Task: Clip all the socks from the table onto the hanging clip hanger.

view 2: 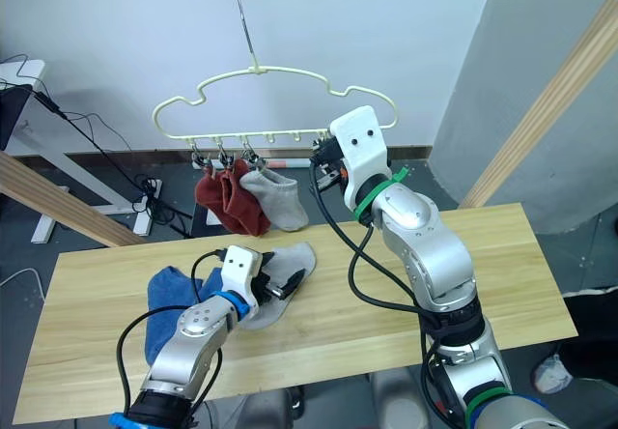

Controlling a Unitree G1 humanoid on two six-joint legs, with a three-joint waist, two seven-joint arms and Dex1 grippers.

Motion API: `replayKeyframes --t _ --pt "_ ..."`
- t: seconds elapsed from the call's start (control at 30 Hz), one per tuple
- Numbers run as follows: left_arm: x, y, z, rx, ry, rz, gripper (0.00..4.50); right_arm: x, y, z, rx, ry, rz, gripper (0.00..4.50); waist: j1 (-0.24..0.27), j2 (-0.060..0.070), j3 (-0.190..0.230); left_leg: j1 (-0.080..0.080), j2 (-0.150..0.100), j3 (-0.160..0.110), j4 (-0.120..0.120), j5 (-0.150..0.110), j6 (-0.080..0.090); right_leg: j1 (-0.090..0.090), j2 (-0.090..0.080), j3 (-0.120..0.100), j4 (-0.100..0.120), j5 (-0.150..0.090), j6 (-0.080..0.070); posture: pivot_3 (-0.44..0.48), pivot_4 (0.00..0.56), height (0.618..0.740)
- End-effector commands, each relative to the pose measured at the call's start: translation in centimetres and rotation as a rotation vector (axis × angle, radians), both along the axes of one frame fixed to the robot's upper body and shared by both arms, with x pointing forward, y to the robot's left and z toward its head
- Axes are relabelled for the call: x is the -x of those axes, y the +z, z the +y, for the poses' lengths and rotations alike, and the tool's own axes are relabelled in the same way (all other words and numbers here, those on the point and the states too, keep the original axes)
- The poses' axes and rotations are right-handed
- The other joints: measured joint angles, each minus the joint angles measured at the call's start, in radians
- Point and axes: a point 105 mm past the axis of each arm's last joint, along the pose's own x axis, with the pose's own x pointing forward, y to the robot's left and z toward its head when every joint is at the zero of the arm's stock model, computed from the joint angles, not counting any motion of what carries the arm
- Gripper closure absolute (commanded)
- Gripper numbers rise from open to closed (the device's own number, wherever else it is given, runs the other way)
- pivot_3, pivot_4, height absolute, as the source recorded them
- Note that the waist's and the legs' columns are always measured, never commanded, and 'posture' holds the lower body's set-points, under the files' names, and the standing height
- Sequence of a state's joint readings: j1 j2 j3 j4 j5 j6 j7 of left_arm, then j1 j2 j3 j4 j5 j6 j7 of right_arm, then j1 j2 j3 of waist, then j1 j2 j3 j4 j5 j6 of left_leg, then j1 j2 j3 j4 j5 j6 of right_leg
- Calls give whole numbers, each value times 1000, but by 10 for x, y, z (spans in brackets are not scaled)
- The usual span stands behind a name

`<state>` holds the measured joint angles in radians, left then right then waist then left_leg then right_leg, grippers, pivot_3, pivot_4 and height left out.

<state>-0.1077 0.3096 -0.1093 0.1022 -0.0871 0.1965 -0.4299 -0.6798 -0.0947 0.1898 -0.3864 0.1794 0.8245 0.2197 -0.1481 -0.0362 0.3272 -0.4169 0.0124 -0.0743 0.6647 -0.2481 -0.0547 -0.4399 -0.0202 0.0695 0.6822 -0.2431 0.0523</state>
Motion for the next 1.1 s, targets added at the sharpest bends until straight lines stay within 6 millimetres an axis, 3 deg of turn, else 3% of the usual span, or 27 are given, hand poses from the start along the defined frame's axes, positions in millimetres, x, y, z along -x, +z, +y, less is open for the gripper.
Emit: replayKeyframes --t 0.03,0.17,0.57,0.77,0.93,1.1 --pt "1 -6 -4 -17 -24 21 65 11 12 5 -22 37 -50 4500 0 0 0 0 0 0 0 0 0 0 0 0 0 0 0 -235 293 740" --pt "0 -10 -2 -37 -23 40 240 11 12 6 -26 37 -46 4500 0 0 0 0 0 -1 0 0 0 0 0 0 0 0 0 -235 293 740" --pt "9 -20 6 -68 -31 85 3379 11 11 7 -31 40 -38 4500 -1 0 0 1 0 -1 0 1 1 1 0 0 0 0 0 -233 294 740" --pt "11 -17 4 -47 -50 65 4050 11 10 7 -29 41 -38 4500 -1 0 0 1 0 -1 0 1 1 1 0 0 0 0 0 -236 290 740" --pt "5 43 -34 198 -192 -143 4490 11 12 5 -32 36 -44 4500 0 0 0 0 0 0 0 1 1 1 0 0 0 0 0 -241 285 740" --pt "7 81 -56 327 -274 -234 4490 11 13 4 -37 32 -40 4500 1 0 0 0 0 -1 0 1 1 1 0 0 -1 0 0 -249 283 740"
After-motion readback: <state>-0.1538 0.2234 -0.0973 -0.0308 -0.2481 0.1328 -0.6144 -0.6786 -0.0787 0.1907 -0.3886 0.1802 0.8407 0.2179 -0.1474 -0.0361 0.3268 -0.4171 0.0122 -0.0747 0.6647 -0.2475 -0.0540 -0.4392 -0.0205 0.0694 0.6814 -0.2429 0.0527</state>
